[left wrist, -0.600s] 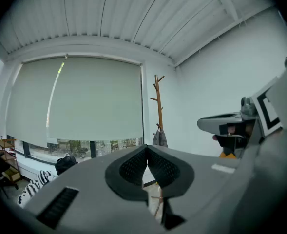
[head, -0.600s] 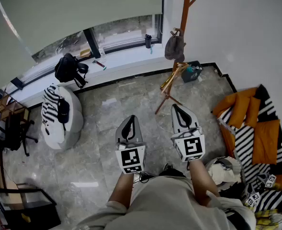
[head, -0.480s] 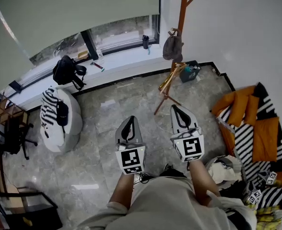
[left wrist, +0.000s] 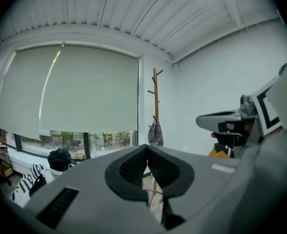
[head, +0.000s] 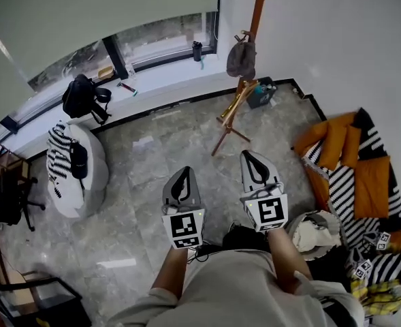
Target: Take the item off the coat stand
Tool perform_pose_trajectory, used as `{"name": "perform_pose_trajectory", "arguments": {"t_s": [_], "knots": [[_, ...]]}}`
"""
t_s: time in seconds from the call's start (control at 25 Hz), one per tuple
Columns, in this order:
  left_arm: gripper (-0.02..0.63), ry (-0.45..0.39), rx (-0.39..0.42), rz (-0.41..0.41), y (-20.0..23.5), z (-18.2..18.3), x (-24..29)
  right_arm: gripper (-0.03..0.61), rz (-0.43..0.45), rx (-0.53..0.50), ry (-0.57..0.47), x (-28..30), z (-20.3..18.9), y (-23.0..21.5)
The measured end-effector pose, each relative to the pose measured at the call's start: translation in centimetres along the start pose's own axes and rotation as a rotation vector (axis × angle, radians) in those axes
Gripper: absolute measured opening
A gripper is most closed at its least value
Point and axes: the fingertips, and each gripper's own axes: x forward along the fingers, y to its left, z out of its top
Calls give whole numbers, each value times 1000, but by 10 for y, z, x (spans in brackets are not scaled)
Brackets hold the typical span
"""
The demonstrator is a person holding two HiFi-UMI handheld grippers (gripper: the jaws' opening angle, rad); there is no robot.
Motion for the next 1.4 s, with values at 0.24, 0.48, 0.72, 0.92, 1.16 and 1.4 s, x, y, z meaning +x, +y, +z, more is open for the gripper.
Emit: {"name": "perform_pose_trajectory", "arguments": {"t_s": [0.24,0.48,0.72,0.92,1.16,1.4], "knots": [[9,17,0,-17,-2,-6,35,6,-22,6,19,22,-15,-30],[11,8,-12,-47,3,7,104,6,-1,39,-3,85,-27,-68],[9,22,-4,-36,0,29,191,6,35,45,-21,144,-28,-124],[9,54,13,-56,-26,27,256,6,49,76,-8,177,-50,-174],[9,110,26,-82,-31,20,311,6,35,116,38,216,-77,-211],[9,133,35,-139,-27,13,368,6,-15,129,101,252,-106,-238]]}}
